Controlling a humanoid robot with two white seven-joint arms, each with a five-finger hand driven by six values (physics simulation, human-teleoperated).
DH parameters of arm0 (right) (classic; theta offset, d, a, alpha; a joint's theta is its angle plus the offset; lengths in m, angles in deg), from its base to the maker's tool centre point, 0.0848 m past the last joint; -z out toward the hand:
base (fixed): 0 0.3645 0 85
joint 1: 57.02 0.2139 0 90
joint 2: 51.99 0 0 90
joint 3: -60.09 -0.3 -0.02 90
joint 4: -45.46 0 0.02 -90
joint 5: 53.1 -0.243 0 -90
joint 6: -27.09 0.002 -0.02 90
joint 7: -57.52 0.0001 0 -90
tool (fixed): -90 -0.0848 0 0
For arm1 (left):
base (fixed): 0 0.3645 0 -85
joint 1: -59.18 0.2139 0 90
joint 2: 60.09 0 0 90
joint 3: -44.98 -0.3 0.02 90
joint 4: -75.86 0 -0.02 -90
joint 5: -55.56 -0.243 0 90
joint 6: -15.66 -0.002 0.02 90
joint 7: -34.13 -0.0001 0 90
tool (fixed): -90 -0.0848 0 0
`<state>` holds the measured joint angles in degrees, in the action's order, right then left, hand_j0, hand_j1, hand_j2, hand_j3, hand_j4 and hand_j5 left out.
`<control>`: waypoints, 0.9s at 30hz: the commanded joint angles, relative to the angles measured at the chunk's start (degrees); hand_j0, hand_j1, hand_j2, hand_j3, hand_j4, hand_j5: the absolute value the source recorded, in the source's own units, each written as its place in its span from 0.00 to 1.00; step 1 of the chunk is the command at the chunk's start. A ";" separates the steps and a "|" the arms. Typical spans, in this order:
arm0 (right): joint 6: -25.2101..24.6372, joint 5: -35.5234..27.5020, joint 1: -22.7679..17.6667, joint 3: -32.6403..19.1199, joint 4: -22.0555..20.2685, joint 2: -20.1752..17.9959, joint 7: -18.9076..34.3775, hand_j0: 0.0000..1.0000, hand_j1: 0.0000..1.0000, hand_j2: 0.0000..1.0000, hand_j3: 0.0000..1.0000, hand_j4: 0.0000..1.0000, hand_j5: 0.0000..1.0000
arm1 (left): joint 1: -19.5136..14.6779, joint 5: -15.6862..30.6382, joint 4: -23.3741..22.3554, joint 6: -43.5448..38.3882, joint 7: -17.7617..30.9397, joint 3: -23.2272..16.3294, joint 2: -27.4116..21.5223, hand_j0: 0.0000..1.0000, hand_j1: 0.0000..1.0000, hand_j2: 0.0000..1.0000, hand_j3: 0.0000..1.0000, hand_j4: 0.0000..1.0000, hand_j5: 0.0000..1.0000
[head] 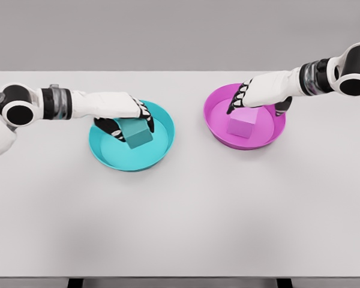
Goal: Place the blocks in the corresponding plates according to their colors
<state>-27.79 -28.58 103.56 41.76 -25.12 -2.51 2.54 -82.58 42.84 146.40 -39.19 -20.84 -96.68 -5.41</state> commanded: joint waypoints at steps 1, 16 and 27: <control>-0.11 -0.36 0.00 -0.13 0.01 -0.09 -0.02 1.00 1.00 1.00 1.00 1.00 1.00 | 0.00 -0.56 -2.25 -0.14 -0.03 0.07 1.40 0.60 0.60 0.60 0.60 0.60 0.60; -0.11 -3.26 1.32 -2.76 -0.17 -1.14 -0.02 1.00 1.00 1.00 1.00 1.00 1.00 | 0.00 -0.56 -4.62 -0.14 -0.03 -0.02 2.01 0.84 0.84 0.84 0.84 0.84 0.84; -0.11 -15.65 -3.95 -8.83 3.43 -11.69 -0.02 1.00 1.00 1.00 1.00 1.00 1.00 | -0.35 -0.47 -3.83 -0.14 -0.03 0.16 1.92 0.96 0.96 0.96 0.96 0.96 0.96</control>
<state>-27.74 -43.11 99.34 33.56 -22.54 -13.39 2.55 -83.20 41.96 142.21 -39.19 -20.85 -96.61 -3.46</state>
